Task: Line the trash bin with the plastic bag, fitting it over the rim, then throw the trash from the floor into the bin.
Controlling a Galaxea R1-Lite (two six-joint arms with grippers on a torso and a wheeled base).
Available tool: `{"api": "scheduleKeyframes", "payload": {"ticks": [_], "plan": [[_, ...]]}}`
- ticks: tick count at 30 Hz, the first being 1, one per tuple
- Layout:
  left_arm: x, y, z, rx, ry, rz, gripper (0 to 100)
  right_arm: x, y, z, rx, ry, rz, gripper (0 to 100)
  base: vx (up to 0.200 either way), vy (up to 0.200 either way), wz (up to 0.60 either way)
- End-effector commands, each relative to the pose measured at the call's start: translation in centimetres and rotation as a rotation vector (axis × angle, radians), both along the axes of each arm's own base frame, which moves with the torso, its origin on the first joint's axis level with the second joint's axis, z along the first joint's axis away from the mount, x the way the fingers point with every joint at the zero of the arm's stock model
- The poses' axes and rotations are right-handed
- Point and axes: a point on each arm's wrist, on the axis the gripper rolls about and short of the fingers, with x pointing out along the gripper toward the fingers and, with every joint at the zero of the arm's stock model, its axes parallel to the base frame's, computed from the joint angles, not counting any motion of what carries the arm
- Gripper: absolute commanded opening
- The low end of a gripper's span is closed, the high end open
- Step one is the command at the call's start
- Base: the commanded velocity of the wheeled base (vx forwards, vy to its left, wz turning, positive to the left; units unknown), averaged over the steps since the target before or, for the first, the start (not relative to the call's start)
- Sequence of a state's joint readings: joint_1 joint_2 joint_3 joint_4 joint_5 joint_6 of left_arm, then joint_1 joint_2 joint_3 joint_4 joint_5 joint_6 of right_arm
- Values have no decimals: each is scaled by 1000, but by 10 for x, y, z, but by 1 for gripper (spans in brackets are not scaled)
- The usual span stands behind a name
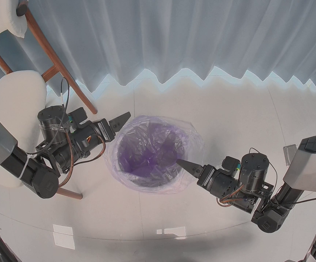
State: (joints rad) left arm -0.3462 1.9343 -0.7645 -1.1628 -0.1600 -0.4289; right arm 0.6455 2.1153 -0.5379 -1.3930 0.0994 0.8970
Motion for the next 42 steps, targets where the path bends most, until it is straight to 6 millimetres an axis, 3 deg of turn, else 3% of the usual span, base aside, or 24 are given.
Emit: {"api": "scheduleKeyframes", "payload": {"ticks": [1, 5, 12, 18, 24, 25, 30, 42], "plan": [[-1, -5, 40, -99, -238, 33, 100, -9, 9, 7, 10, 60, 33, 100, 0, 0, 0], [1, -7, 58, -144, -323, 58, 100, -10, 17, 3, 1, 114, 44, 100, 0, 0, 0], [0, -13, 86, -282, -373, 15, 100, 7, 19, -12, -45, 157, 10, 100, 0, 0, 0], [-8, -11, 113, -395, -403, -18, 100, 18, 23, -46, -138, 129, -88, 100, 0, 0, 0], [-8, -1, 88, -295, -296, -6, 100, 16, 26, -69, -182, 98, -81, 100, 0, 0, 0], [-17, 5, 82, -236, -257, -46, 100, 19, 27, -72, -189, 77, -86, 100, 0, 0, 0], [-34, 17, 82, -186, -198, -125, 100, 31, 27, -73, -153, 27, -110, 100, 0, 0, 0], [-36, 14, 75, -137, -204, -135, 100, 44, 29, -67, -96, -97, -109, 100, 0, 0, 0]]}}
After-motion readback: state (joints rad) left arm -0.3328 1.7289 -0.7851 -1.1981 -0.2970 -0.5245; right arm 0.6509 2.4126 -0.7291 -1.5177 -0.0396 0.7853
